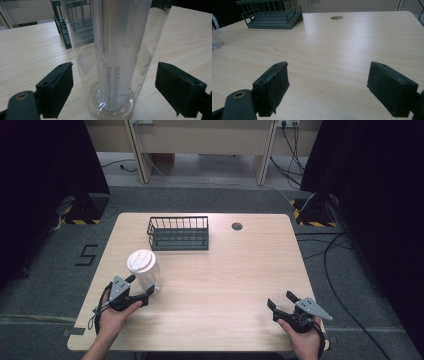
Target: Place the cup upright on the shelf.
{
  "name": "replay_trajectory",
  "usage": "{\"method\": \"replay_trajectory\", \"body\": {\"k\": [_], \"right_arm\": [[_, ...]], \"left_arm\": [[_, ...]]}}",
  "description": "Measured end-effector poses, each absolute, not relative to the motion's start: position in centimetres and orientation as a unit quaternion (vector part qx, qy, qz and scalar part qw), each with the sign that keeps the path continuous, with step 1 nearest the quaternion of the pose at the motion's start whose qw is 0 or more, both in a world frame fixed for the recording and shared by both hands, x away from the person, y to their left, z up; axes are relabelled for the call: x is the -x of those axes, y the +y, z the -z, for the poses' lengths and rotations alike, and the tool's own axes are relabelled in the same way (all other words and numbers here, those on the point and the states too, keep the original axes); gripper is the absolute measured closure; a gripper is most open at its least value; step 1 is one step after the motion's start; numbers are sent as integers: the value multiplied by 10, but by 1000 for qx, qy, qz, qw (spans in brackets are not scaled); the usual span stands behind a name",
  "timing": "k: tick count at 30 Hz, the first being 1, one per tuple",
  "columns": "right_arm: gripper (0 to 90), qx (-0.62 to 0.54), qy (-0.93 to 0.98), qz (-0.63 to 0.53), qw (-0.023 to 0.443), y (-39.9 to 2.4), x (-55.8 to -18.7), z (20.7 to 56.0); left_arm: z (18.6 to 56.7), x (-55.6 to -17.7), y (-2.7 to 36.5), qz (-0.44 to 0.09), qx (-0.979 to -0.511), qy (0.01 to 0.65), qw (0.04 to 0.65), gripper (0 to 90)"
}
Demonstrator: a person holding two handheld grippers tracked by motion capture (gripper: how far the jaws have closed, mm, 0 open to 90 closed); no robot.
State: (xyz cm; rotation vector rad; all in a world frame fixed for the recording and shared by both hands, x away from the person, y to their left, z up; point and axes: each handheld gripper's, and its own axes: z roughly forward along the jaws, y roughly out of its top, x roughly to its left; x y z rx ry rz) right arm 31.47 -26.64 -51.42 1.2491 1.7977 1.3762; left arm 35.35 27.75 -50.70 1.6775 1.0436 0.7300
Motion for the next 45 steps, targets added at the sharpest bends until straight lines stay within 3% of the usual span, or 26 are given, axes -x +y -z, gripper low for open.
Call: {"method": "replay_trajectory", "body": {"k": [29,45], "right_arm": [[176,-467,673,-508,266,-266,-316,514],[175,-468,673,-509,264,-266,-317,514]], "left_arm": [[509,-372,269,-311,-683,423,508,175],[491,-376,264,-315,-686,416,507,176]]}}
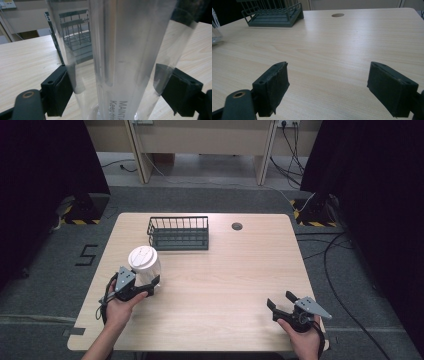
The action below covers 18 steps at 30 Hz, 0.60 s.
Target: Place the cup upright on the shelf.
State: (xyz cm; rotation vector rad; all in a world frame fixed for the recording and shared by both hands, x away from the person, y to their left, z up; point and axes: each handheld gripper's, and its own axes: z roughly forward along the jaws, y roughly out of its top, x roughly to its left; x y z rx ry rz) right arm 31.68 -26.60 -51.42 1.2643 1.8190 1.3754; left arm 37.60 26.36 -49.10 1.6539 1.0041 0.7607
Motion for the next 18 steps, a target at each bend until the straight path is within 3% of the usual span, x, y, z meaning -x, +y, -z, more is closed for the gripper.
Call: {"method": "replay_trajectory", "body": {"k": [18], "right_arm": [[175,-467,674,-509,261,-266,-317,514]], "left_arm": [[467,-394,257,-321,-686,412,506,177]]}}
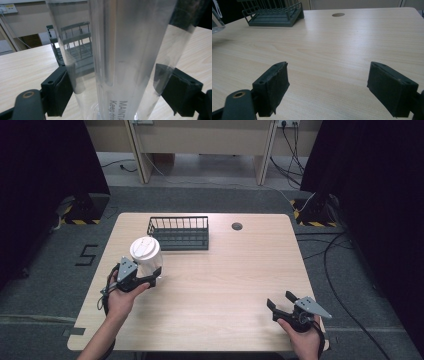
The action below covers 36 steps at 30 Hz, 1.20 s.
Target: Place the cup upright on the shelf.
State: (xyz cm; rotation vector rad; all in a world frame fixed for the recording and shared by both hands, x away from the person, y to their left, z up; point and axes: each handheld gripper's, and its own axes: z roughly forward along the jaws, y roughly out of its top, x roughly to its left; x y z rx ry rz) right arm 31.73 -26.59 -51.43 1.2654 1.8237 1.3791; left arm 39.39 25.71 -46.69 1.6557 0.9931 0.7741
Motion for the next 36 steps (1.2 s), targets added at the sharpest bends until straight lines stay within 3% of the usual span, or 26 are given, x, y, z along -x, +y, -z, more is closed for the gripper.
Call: {"method": "replay_trajectory", "body": {"k": [36], "right_arm": [[176,-471,671,-512,257,-267,-317,514]], "left_arm": [[425,-448,237,-340,-682,400,510,177]]}}
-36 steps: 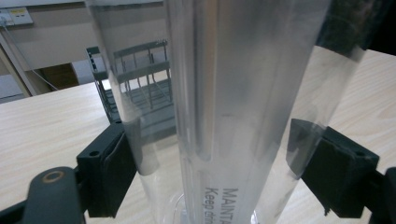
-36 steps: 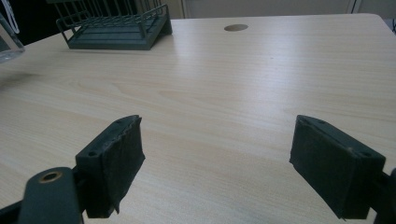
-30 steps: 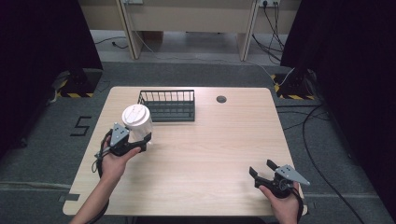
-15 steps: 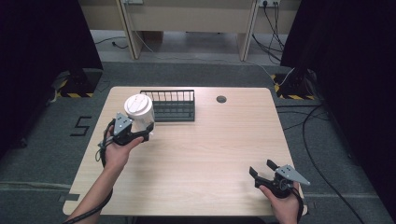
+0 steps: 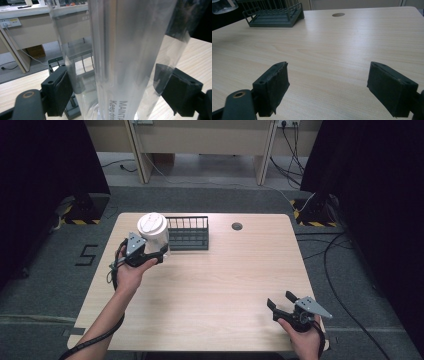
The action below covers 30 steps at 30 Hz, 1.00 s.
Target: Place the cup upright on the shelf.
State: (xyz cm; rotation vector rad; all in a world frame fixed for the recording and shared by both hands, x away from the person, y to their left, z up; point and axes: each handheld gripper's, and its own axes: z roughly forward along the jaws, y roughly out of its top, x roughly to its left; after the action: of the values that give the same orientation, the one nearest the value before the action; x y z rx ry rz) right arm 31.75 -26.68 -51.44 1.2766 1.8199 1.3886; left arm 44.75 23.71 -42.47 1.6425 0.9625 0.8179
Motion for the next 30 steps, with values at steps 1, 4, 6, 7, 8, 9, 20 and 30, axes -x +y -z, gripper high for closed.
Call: {"method": "replay_trajectory", "body": {"k": [1,4,6,7,8,9,20,30], "right_arm": [[176,-471,671,-512,257,-267,-318,514],[177,-471,671,-512,257,-267,-318,514],[177,-471,671,-513,255,-267,-318,514],[177,-471,671,-513,255,-267,-318,514],[177,-471,671,-513,255,-267,-318,514],[177,-471,671,-513,255,-267,-318,514],[176,-471,671,-513,256,-267,-318,514],[177,-472,670,-513,254,-267,-318,514]], "left_arm": [[424,-448,237,-340,-682,399,510,177],[422,-451,235,-340,-684,397,509,177],[420,-453,234,-339,-684,398,509,177],[420,-453,234,-339,-683,398,510,177],[419,-454,234,-340,-684,397,509,177],[418,-455,233,-340,-684,397,509,177],[407,-466,229,-341,-686,395,508,177],[401,-477,226,-339,-686,398,506,178]]}}
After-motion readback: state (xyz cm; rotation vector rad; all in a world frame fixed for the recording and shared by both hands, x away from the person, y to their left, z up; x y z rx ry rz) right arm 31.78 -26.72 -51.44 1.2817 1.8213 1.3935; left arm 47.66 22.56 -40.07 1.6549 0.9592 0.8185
